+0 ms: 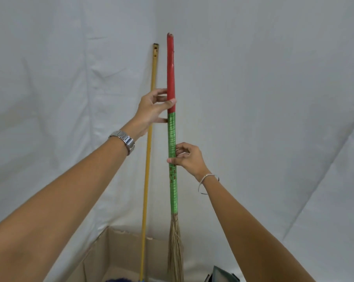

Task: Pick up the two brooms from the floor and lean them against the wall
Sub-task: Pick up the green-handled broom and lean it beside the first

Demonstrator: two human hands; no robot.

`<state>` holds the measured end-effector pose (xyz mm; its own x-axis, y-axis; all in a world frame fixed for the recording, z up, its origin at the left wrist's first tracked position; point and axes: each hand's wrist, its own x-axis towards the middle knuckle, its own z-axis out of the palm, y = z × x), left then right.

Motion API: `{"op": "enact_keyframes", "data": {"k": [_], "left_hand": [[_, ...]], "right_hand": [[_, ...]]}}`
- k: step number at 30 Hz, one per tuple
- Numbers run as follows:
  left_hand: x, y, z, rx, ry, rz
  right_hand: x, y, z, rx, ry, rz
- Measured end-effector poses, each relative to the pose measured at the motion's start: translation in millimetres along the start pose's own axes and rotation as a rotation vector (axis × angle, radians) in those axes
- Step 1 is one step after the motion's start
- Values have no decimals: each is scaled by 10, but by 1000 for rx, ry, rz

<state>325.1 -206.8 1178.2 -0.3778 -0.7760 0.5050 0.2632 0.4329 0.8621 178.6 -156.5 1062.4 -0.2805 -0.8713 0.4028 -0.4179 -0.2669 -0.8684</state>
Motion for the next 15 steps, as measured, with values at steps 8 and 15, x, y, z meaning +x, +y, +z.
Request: {"op": "enact_keyframes", "data": {"k": [8,15], "left_hand": [[164,-499,-993,259,-233,-49],[191,-931,-1270,307,-148,-17]], "right_hand": [[321,80,1007,72,100,50],[469,363,1599,81,31,123]]}}
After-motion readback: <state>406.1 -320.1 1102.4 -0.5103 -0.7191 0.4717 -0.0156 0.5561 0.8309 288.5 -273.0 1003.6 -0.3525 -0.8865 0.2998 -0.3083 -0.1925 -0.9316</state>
